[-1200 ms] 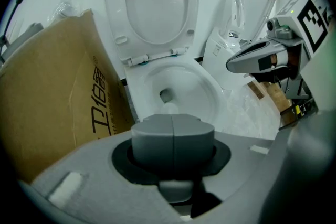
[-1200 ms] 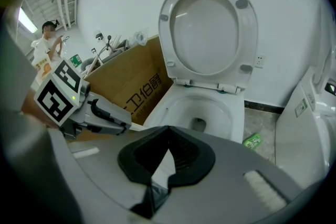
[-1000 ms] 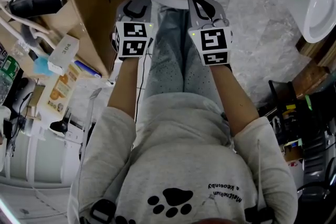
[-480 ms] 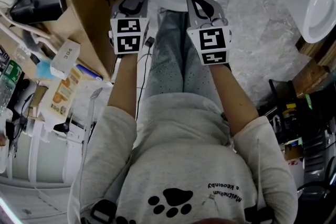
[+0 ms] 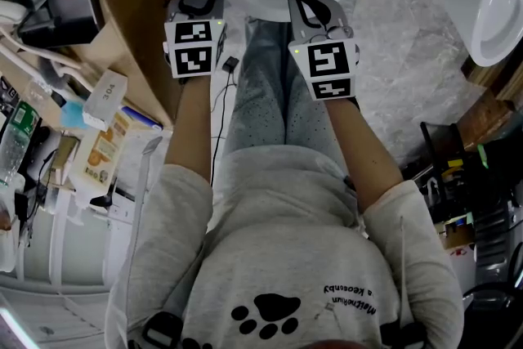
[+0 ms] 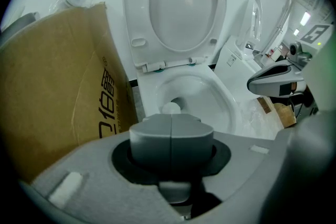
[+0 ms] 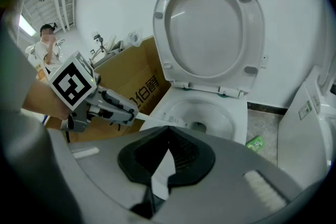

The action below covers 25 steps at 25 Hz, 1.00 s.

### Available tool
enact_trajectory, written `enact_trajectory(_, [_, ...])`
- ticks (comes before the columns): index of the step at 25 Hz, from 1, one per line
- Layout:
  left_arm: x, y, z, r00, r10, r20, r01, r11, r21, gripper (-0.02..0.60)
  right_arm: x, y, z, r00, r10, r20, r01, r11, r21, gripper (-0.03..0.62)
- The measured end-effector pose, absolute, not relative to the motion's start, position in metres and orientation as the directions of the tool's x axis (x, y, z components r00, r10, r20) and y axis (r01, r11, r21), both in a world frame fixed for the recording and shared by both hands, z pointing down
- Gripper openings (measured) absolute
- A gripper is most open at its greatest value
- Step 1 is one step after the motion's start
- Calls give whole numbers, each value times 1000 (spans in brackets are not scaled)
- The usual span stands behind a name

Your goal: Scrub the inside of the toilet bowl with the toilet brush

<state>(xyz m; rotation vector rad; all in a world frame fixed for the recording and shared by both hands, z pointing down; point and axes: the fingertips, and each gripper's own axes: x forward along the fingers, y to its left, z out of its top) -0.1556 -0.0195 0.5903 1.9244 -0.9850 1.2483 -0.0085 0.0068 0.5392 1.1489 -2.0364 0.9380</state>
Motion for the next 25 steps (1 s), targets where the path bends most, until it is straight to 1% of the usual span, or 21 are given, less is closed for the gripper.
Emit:
enact_trajectory(9, [-150, -41, 594, 275, -259, 926, -845, -525, 104, 147, -4, -1, 542, -434, -451, 780, -888, 362, -285, -2])
enact_trajectory(25, [-127, -69, 589, 299, -293, 908, -866, -483, 130, 149, 7, -2, 547, -430, -451, 782, -893, 341, -295, -2])
